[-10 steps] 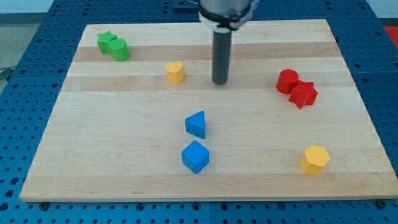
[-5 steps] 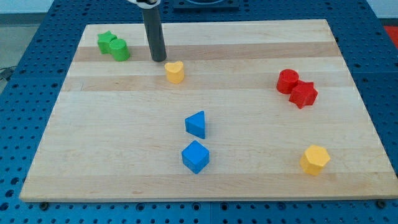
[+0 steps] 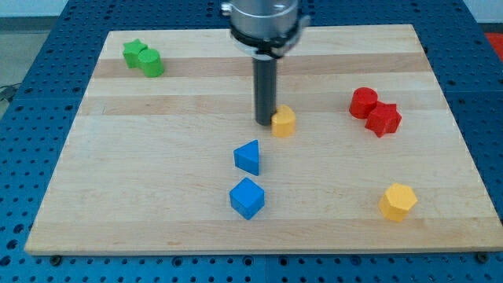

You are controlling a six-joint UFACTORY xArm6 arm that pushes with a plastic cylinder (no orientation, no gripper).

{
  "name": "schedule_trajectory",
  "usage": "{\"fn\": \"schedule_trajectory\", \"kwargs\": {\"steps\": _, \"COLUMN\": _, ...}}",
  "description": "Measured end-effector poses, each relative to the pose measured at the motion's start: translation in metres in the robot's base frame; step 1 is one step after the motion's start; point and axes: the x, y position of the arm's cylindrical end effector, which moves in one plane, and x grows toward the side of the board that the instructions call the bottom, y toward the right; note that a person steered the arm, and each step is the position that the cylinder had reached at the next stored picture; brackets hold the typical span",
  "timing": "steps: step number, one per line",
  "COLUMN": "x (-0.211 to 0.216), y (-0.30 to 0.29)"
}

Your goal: Move yellow heart into yellow hexagon

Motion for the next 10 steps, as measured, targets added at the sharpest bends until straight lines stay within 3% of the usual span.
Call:
{"fn": "schedule_trajectory", "kwargs": {"steps": 2, "x": 0.058, "y": 0.071}}
{"fn": "schedule_trajectory", "kwargs": {"steps": 4, "x": 0.058, "y": 0.058}}
{"fn": "schedule_trajectory", "kwargs": {"steps": 5, "x": 0.025, "y": 0.062}}
{"fn": "schedule_trajectory", "kwargs": {"steps": 6, "x": 0.025, "y": 0.089}}
{"fn": "schedule_trajectory", "kwargs": {"steps": 10, "x": 0.098, "y": 0.099}}
